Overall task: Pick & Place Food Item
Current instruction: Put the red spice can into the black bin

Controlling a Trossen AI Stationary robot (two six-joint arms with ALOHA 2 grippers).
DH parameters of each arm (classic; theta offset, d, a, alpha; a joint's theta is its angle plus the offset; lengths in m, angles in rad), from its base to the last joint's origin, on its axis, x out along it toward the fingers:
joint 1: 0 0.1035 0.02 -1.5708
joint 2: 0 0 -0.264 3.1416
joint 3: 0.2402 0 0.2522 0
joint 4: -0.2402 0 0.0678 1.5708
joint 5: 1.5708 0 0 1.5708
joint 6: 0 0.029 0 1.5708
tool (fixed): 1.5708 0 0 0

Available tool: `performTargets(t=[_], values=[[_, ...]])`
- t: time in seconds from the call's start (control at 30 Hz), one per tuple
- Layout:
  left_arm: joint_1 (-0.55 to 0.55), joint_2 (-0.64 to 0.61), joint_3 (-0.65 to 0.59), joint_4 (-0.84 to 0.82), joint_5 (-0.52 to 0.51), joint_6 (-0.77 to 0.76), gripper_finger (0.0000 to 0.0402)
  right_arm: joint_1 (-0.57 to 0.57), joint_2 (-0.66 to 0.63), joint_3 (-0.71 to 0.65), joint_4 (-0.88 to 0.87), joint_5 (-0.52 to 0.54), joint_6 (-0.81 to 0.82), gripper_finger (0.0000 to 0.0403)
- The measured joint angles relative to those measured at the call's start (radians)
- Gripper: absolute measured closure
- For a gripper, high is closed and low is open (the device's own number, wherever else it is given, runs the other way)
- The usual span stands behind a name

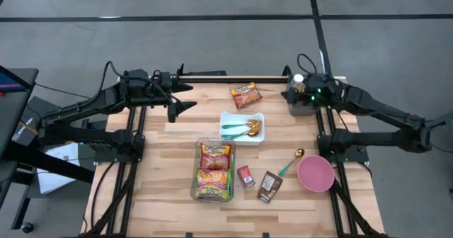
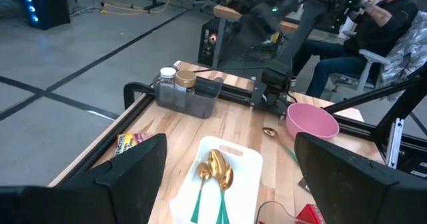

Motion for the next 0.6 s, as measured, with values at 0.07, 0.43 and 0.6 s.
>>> performTargets(t=[0.07,0.43,0.6], values=[[-0.011,0.0,0.0,0.0,0.0,0.0,0.0079,0.09,-0.001,0.0,0.094,0.0,-0.001,0.0031],[-0.101,-0.001,0.0,0.002,0.073,0.001,0.0079,0.503,0.057,0.001,0.621,0.047,-0.099,0.0032],[-0.12,-0.001,0.0,0.021,0.073,0.0,0.0079,0.604,0.086,0.001,0.625,0.101,-0.061,0.0042]])
